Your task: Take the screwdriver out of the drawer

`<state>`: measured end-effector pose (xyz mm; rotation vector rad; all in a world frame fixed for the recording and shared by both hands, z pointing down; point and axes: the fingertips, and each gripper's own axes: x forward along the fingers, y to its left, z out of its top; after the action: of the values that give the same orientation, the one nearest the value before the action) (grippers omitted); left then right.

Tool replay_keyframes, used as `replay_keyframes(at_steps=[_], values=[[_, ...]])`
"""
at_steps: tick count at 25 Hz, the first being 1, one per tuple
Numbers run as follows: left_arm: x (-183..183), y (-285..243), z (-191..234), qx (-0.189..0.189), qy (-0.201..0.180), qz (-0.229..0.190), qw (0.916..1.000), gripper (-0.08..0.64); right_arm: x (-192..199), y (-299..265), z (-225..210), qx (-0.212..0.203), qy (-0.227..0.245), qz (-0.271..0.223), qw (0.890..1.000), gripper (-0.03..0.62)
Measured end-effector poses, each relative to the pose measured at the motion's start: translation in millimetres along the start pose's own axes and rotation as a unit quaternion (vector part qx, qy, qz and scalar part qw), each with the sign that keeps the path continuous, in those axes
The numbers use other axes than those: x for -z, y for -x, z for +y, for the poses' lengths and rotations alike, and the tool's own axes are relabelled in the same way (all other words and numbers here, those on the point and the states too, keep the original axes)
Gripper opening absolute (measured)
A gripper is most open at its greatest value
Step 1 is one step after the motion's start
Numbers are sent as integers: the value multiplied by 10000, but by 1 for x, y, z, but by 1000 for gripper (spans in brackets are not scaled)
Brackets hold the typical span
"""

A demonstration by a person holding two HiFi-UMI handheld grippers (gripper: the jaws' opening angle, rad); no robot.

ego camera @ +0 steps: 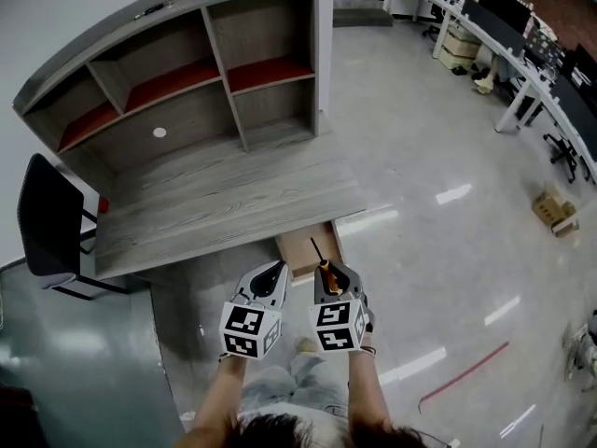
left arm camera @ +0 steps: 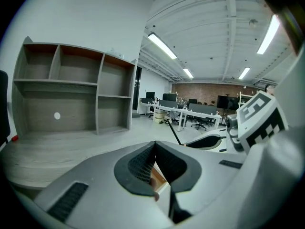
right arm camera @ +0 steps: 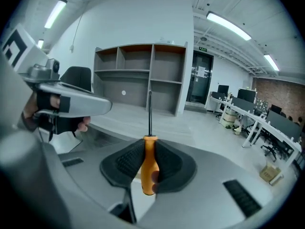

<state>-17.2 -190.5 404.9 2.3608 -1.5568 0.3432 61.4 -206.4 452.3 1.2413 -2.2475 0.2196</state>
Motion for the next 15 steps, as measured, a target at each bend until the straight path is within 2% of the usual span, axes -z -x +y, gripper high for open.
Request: replay_keyframes(at_steps=[15], values=[[-27,85,-18,373,-305,-282,9984,17,-34,88,28,580,-139,-456,9972,84]])
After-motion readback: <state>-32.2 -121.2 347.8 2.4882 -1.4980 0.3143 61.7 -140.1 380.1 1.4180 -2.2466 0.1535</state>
